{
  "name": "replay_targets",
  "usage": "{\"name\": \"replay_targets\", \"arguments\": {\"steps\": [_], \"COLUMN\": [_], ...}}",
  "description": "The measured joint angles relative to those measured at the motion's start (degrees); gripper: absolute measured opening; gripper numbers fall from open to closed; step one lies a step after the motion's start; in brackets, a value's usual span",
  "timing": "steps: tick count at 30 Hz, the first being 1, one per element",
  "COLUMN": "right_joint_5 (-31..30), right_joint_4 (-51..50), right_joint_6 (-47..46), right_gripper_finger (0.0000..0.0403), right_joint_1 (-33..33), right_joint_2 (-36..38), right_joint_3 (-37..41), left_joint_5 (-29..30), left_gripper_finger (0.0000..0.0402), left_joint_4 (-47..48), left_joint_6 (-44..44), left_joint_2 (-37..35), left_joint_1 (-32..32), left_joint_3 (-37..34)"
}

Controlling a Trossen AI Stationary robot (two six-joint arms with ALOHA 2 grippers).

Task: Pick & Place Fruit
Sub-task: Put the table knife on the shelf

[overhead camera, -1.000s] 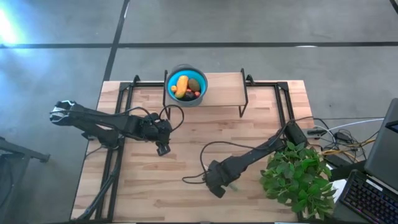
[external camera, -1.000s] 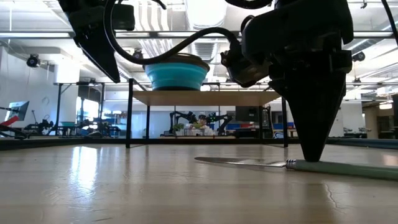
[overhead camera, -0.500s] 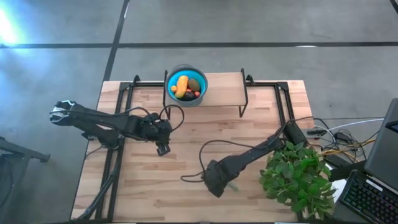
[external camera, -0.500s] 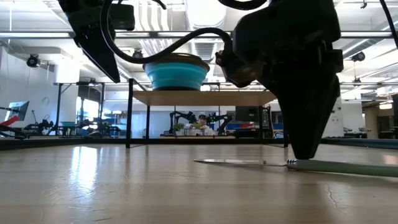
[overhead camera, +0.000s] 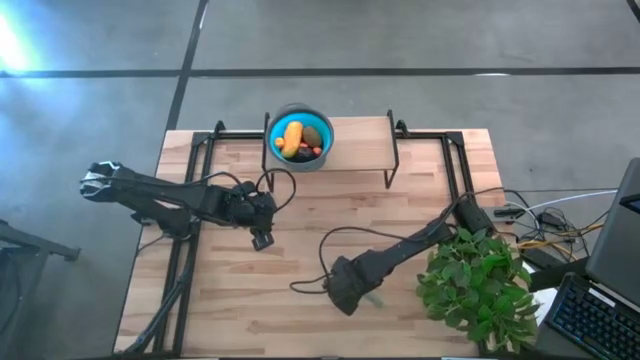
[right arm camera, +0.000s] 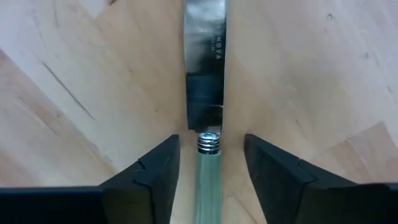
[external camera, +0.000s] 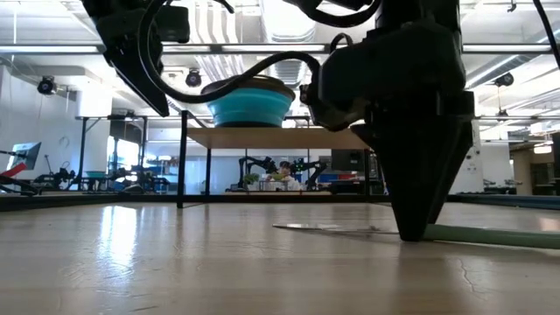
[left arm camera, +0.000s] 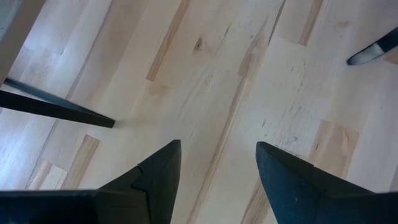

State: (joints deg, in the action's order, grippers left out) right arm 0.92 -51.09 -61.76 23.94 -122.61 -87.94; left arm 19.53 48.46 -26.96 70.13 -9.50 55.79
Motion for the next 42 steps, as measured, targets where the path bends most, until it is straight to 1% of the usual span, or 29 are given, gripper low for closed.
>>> {"name": "replay_targets", "arguments": {"steps": [6,16,19,21,33,35,40,42], "right_joint_5": [-2.9,-4.4,-4.8,-5.1,-5.2,-5.2,-5.2,-5.1], "right_joint_4": [-0.6,-0.9,-1.2,-1.2,-1.0,-1.0,-0.9,-0.6], "right_joint_6": [-0.9,-1.2,-1.1,-1.1,0.0,0.0,0.0,0.3], "right_gripper_finger": [0.0139,0.0044,0.0026,0.0022,0.0027,0.0027,0.0027,0.0027], "right_joint_1": [0.1,0.0,-0.1,-0.1,-0.3,-0.4,-0.4,-0.4], "right_joint_2": [0.0,0.0,0.0,0.0,1.0,1.0,1.0,1.0], "right_joint_3": [0.6,0.8,0.9,0.9,1.1,1.1,1.1,1.1], "left_joint_5": [0.0,0.0,0.0,0.0,-0.3,-2.6,-13.1,-15.0], "left_gripper_finger": [0.0213,0.0213,0.0213,0.0213,0.0213,0.0213,0.0213,0.0213], "left_joint_4": [0.0,0.0,0.0,0.0,0.0,-0.1,-3.2,-5.6], "left_joint_6": [0.0,0.0,0.0,-0.2,-0.3,-1.3,-1.9,-1.8], "left_joint_2": [0.0,0.0,0.0,0.0,0.0,0.0,0.0,0.0], "left_joint_1": [0.0,0.0,0.0,0.0,0.0,0.0,-0.7,-1.5], "left_joint_3": [0.0,0.0,0.0,0.0,0.0,0.0,-1.8,-3.4]}}
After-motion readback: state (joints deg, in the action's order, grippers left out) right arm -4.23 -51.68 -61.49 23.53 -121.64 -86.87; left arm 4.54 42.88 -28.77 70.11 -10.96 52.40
